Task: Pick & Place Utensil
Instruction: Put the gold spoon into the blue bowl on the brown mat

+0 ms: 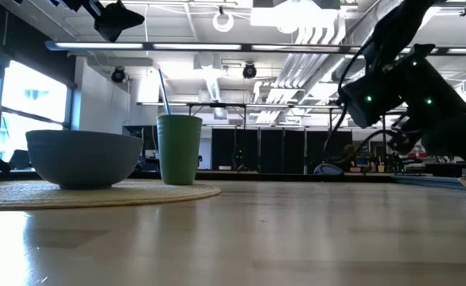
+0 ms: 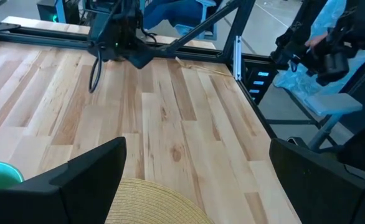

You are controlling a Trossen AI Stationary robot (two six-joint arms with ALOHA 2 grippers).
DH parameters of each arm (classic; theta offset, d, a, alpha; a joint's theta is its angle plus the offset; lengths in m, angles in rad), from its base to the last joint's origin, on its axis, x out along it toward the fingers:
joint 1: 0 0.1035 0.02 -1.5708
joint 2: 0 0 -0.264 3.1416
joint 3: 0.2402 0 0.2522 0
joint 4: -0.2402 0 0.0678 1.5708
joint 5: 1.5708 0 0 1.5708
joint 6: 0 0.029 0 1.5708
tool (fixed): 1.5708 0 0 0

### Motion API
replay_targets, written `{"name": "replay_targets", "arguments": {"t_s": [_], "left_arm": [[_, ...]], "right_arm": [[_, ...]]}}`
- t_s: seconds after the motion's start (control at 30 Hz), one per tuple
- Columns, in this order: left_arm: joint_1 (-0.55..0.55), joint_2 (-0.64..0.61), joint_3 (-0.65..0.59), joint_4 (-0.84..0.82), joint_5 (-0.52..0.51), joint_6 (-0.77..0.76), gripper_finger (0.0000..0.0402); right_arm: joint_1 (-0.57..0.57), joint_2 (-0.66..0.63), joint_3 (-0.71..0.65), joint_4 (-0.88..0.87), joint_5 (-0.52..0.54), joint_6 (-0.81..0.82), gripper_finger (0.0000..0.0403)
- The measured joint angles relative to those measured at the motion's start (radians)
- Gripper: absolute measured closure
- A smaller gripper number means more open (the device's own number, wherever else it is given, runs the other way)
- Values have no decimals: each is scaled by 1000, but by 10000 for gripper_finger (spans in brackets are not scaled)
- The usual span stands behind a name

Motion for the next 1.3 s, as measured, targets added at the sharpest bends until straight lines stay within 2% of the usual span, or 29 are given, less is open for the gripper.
{"name": "replay_targets", "arguments": {"t_s": [0.5,0.7,1.07,1.3], "left_arm": [[0,0,0,0,2,0,12],[0,0,0,0,2,-1,12],[0,0,0,0,1,-2,12],[0,0,0,0,1,-2,12]], "right_arm": [[-54,0,-115,98,26,-117,276],[-54,-2,-126,130,-7,-137,276],[-9,0,-33,245,-88,-125,277],[72,0,51,414,-87,-81,277]]}}
